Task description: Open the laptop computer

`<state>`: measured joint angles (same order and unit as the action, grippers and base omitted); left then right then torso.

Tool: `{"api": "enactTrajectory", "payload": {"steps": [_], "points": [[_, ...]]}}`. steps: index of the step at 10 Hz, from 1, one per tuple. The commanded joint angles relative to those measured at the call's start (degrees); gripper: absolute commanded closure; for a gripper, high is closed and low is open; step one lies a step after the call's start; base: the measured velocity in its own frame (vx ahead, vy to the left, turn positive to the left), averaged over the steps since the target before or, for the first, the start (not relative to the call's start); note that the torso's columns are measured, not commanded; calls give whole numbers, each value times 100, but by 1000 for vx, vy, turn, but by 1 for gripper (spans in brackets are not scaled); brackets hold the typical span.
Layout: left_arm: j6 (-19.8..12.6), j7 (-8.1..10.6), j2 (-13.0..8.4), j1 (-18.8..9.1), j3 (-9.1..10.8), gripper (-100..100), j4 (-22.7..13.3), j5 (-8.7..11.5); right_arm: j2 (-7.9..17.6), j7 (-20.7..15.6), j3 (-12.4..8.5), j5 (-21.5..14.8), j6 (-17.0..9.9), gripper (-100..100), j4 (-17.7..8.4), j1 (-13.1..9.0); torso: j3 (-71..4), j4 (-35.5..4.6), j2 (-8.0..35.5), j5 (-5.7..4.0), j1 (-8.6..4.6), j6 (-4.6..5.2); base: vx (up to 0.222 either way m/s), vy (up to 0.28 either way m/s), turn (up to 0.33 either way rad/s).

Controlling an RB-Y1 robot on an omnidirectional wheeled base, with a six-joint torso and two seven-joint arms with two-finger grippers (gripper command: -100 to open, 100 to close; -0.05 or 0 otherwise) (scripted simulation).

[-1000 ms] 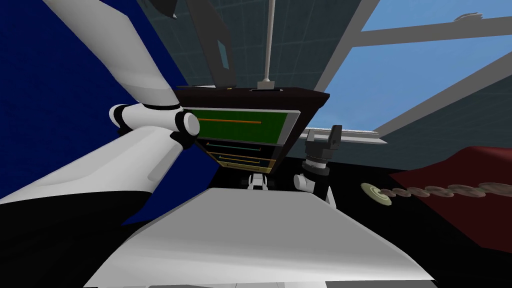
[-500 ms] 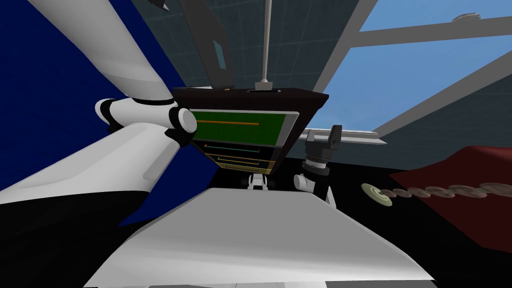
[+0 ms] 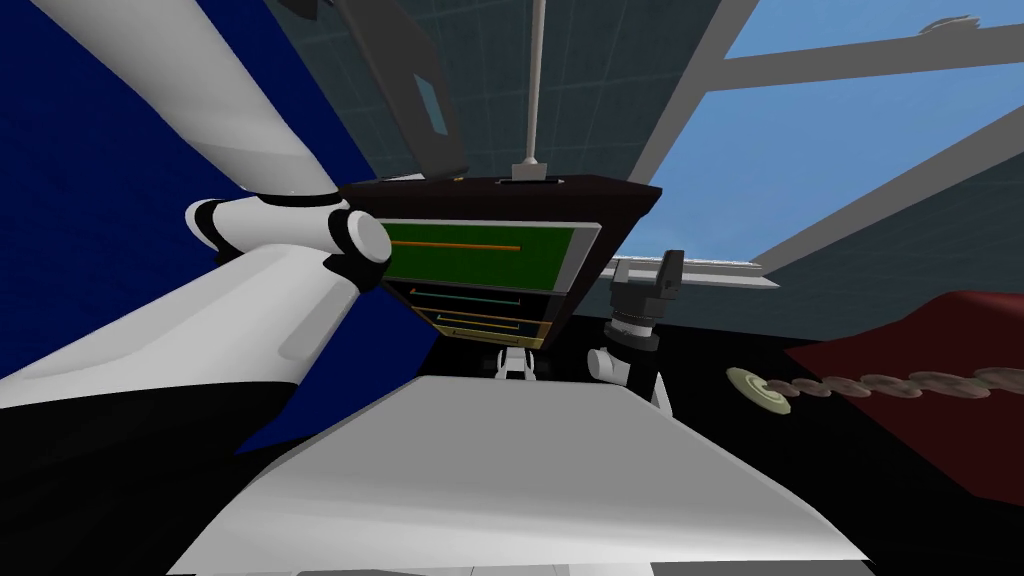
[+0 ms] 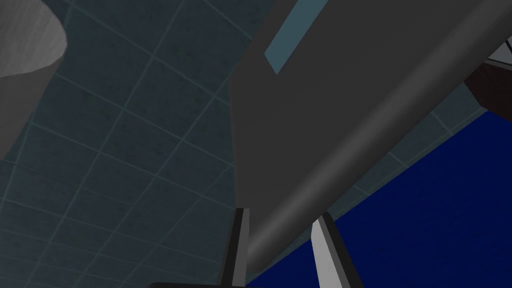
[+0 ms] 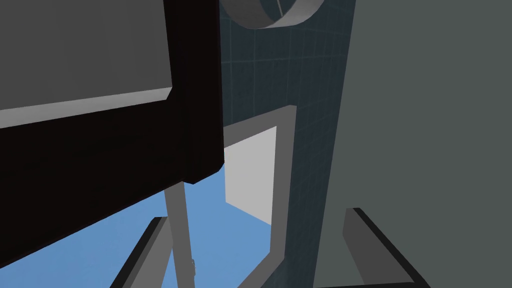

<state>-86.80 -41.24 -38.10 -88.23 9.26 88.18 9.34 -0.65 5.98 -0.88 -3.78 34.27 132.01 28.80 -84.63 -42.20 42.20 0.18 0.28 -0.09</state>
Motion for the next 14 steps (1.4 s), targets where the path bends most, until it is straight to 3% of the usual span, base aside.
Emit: {"api": "enactTrajectory", "payload": {"steps": [1, 4, 5, 6, 8, 9, 11, 12, 14], "points": [[-38, 292, -23, -52, 275, 100, -215, 7, 0, 0, 0, 0, 0, 0, 0, 0, -1, 7, -6, 1, -5, 0, -1, 28, 24], [-88, 614, -36, -94, 581, 100, -391, 16, 0, 0, 0, 0, 0, 0, 0, 0, -13, 14, -19, -4, -12, 6, -3, 20, 14], [-74, 534, -34, -97, 513, 100, -321, 12, 0, 0, 0, 0, 0, 0, 0, 0, -12, 11, -18, -8, -17, 9, -4, 9, 10], [209, 815, -40, -244, 392, 100, -615, 5, 0, 0, 0, 0, 0, 0, 0, 0, -8, 3, -10, -18, -31, 13, -55, 38, -36], [287, 815, -40, -244, 392, 100, -889, 5, 0, 0, 0, 0, 0, 0, 0, 0, 17, -20, 25, -23, -35, 9, -48, 42, -28], [556, 1070, -44, -391, 259, 100, -1091, 2, 0, 0, 0, 0, 0, 0, 0, 0, 18, -18, 23, -20, -35, 4, -63, 47, -34], [651, 1070, -44, -391, 259, 100, -1450, 2, 0, 0, 0, 0, 0, 0, 0, -1, 21, -23, 29, -20, -32, 6, -50, 28, -17], [895, 1325, -48, -537, 127, 100, -1584, -1, 0, 0, 0, 0, 0, 0, 0, 0, 12, -16, 15, -20, -35, 4, -72, 24, -27], [1015, 1325, -48, -537, 127, 100, -1891, -1, 0, 0, 0, 0, 0, 0, 0, -1, 13, -19, 18, -22, -31, 8, -45, 35, -23]]}}
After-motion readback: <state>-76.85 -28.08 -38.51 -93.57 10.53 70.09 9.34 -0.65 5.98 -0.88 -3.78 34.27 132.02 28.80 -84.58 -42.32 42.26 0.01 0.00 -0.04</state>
